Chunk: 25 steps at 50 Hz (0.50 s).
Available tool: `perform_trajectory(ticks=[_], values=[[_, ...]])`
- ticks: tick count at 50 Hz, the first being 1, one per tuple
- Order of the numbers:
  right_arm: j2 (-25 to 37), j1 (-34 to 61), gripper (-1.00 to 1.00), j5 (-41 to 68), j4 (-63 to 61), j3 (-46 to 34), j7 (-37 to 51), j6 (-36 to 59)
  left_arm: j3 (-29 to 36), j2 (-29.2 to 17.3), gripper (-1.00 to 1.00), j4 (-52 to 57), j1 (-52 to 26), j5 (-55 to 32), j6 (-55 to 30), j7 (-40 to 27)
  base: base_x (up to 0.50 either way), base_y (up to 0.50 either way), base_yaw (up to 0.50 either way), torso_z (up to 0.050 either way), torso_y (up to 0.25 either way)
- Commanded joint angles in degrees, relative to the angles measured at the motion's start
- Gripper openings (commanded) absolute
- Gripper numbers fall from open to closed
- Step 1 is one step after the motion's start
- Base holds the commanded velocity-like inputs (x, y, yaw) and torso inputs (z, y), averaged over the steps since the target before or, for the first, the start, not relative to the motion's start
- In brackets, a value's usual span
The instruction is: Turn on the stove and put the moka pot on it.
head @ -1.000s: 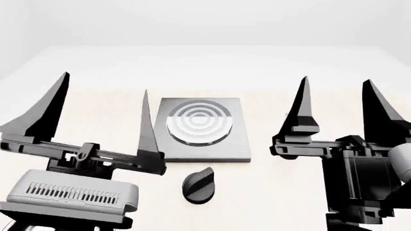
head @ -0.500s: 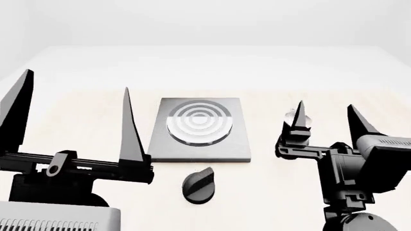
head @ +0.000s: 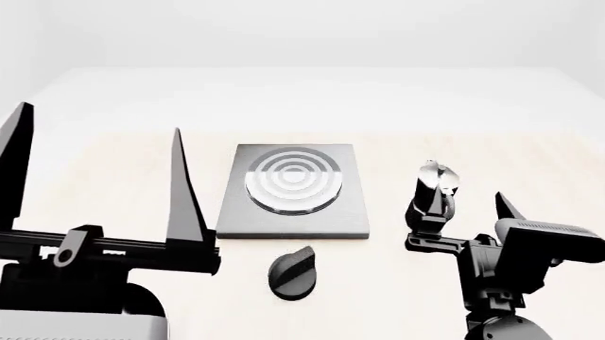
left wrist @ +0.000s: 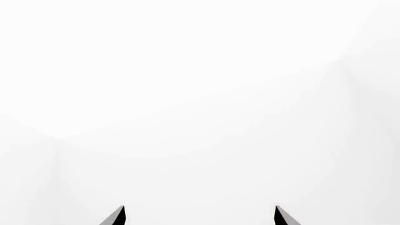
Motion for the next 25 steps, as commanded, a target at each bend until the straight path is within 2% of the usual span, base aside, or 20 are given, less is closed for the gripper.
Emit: perform_trajectory(ticks=[1, 2, 4, 10, 13, 15, 25], values=[[-1.8, 0.4, 1.0, -1.2, 7.7, -1.0, -1.8, -2.1, 0.0, 0.0, 1.0, 0.6, 0.5, 0.1, -0.1, -0.3, 0.0, 0.0, 0.0, 0.0, 0.0], [-2.5, -0.1, 1.0, -2.0, 9.9, -1.2, -2.6, -4.4, 0.0, 0.0, 1.0, 0.5, 0.5, 0.0, 0.0, -0.4, 0.0, 0.0, 0.0, 0.0, 0.0], [-1.9, 0.9, 1.0, -1.2, 8.5, -1.1, -2.0, -2.0, 0.1, 0.0, 1.0, 0.2, 0.7, 0.1, 0.3, -0.4, 0.0, 0.0, 0.0, 0.0, 0.0], [-2.4, 2.4, 1.0, -1.9, 12.1, -1.6, -3.3, -2.8, 0.0, -0.2, 1.0, 0.1, 0.7, -0.1, 0.5, -0.5, 0.0, 0.0, 0.0, 0.0, 0.0], [-3.7, 2.2, 1.0, -3.7, 17.5, -2.4, -5.2, -6.7, 0.1, -0.2, 1.0, -0.2, 0.9, 0.0, 0.9, -0.6, 0.0, 0.0, 0.0, 0.0, 0.0], [-2.8, 3.0, 1.0, -2.8, 15.9, -2.3, -4.7, -3.9, 0.0, -0.2, 1.0, -0.3, 0.8, -0.2, 0.9, -0.6, 0.0, 0.0, 0.0, 0.0, 0.0], [-3.0, 3.8, 1.0, -3.6, 20.3, -2.8, -6.1, -5.0, 0.6, -0.1, 1.0, -0.5, 0.5, 0.0, 0.6, -0.7, 0.0, 0.0, 0.0, 0.0, 0.0]])
